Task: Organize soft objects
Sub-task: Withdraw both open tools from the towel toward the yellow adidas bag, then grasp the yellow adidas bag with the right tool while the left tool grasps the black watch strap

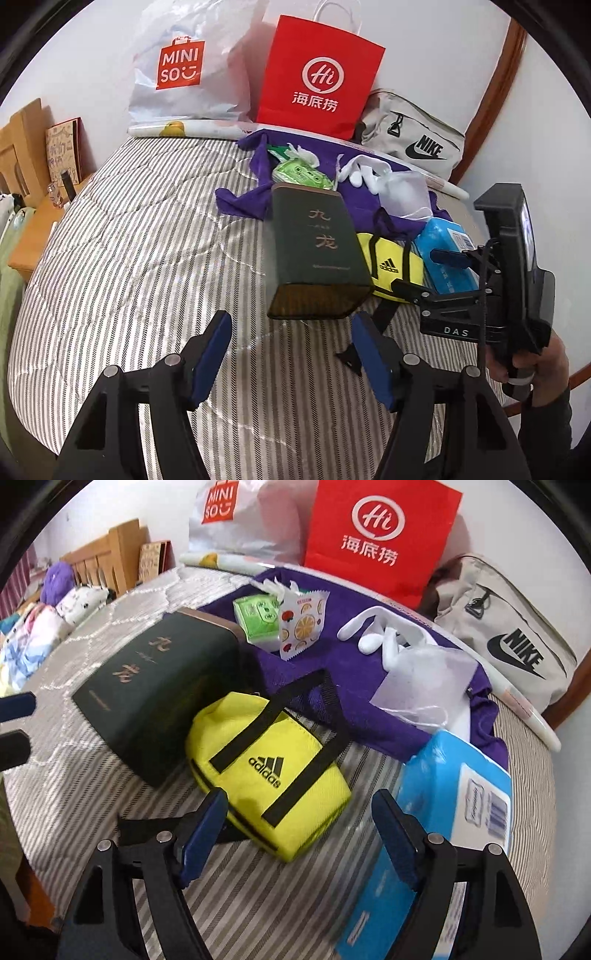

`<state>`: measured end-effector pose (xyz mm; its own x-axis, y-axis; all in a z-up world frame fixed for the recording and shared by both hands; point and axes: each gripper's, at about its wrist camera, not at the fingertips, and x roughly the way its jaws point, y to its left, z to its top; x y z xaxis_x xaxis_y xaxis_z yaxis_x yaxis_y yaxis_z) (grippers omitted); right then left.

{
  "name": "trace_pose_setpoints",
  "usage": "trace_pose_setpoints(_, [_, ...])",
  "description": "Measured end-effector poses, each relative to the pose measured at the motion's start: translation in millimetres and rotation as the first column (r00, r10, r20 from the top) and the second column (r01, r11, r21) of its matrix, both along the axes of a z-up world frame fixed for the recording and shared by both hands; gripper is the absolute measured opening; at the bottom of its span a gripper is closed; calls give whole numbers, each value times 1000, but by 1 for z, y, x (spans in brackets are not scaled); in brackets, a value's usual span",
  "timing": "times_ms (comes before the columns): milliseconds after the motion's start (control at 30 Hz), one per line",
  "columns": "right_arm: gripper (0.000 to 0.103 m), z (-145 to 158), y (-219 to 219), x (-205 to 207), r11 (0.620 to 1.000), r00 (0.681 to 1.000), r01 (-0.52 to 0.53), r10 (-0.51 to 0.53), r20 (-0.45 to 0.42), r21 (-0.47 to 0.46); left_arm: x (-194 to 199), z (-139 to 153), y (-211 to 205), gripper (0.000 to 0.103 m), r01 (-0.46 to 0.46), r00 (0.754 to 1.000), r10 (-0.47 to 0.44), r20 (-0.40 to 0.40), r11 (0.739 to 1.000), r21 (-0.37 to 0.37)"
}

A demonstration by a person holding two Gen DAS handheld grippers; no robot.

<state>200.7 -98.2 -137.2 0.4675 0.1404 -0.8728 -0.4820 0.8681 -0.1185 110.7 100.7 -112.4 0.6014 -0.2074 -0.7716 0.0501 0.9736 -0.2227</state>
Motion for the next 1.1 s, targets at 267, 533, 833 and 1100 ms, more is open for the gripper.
trace_pose_setpoints(267, [86,-17,9,16,1000,999,-24,24,-45,5,9,-10,13,65,-16,999,14,-43,999,-38])
trace_pose_setpoints(533, [95,-23,23,14,992,989,-130,130,-75,10,11,-12,10,65,-6,998,4,-60,1000,-30])
trace_pose_setpoints(833, [77,-17,16,6,992,993,-120,121,-13,27,6,-7,7,65,-6,998,4,-59,999,-33])
trace_pose_setpoints(1100, [51,6,-2,-10,991,997,-75,75,6,111,-3,-8,9,65,-5,998,1,-61,998,-57])
